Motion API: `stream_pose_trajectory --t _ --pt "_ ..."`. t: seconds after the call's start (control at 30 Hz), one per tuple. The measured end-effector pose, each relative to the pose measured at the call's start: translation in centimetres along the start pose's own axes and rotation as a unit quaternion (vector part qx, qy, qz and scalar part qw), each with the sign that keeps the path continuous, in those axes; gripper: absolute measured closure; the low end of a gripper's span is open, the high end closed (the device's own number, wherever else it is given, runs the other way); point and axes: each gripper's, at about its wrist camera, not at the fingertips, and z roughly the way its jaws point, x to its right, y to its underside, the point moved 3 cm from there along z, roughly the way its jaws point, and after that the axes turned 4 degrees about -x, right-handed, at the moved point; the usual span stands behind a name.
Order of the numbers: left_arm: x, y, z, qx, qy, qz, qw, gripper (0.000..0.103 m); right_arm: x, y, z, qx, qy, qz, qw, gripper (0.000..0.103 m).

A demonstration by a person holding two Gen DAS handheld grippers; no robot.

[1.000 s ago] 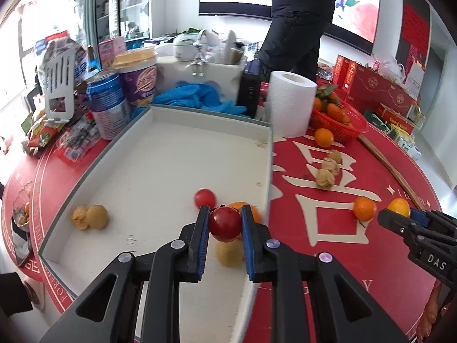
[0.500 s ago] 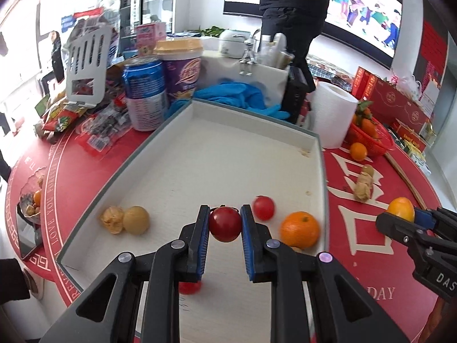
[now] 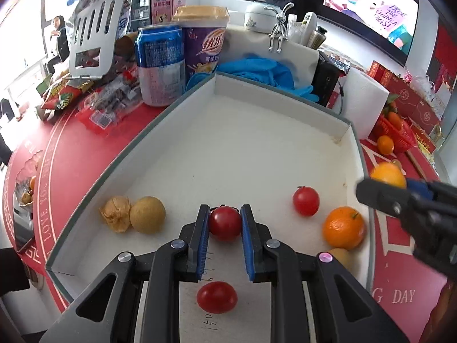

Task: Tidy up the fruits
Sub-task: 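Carry the tomato and yellow orange over the white tray, then open both tools to drop the tomato and orange into the tray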

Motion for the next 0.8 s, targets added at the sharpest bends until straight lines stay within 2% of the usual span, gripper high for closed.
stream_pose_trajectory --t 0.2,0.4,0.43,0.5,0.53,0.57,0.6,0.63,0.67,0.73,0.8 --pt "0.2 0.5 -0.1 0.008 -0.016 0.016 0.9997 0.079 -0.6 -1.4 2.5 -0.020 -0.011 0.006 1.000 0.064" --pt "0.1 0.7 -0.5 0.008 -0.016 0.016 0.9997 0.079 -1.2 -1.8 4.2 -0.030 -0.013 -0.001 0.999 0.064" --pt "0.1 0.7 -0.4 0.007 -0.016 0.015 0.9997 0.077 -1.2 -1.8 4.2 -0.030 -0.010 -0.002 1.000 0.064" --pt "0.2 0.6 -0.5 0.006 -0.013 0.018 0.9997 0.061 -1.2 -2.1 4.3 -0.030 -0.019 -0.003 0.999 0.064" --pt "0.2 0.6 -0.7 0.008 -0.012 0.017 0.9997 0.044 -1.2 -2.3 4.2 -0.030 -0.023 -0.001 0.999 0.059" --pt "0.2 0.5 -1.1 0.017 -0.011 0.014 0.9997 0.028 -1.2 -2.4 4.1 -0.027 -0.027 0.001 0.999 0.045" --pt "0.2 0.5 -1.4 0.025 -0.011 0.012 0.9996 0.022 -1.2 -2.6 3.8 -0.021 -0.029 0.004 0.999 0.037" --pt "0.2 0.5 -1.8 0.035 -0.015 0.011 0.9992 0.020 -1.2 -2.8 3.5 -0.013 -0.033 0.005 0.999 0.020" --pt "0.2 0.5 -2.1 0.039 -0.019 0.012 0.9990 0.020 -1.1 -3.0 3.0 -0.005 -0.037 0.007 0.999 0.008" --pt "0.2 0.4 -2.4 0.039 -0.027 0.011 0.9988 0.020 -0.9 -3.3 1.9 0.011 -0.048 0.013 0.999 0.002" --pt "0.2 0.4 -2.7 0.039 -0.028 0.009 0.9988 0.020 -0.7 -3.4 1.0 0.021 -0.050 0.018 0.998 0.002"
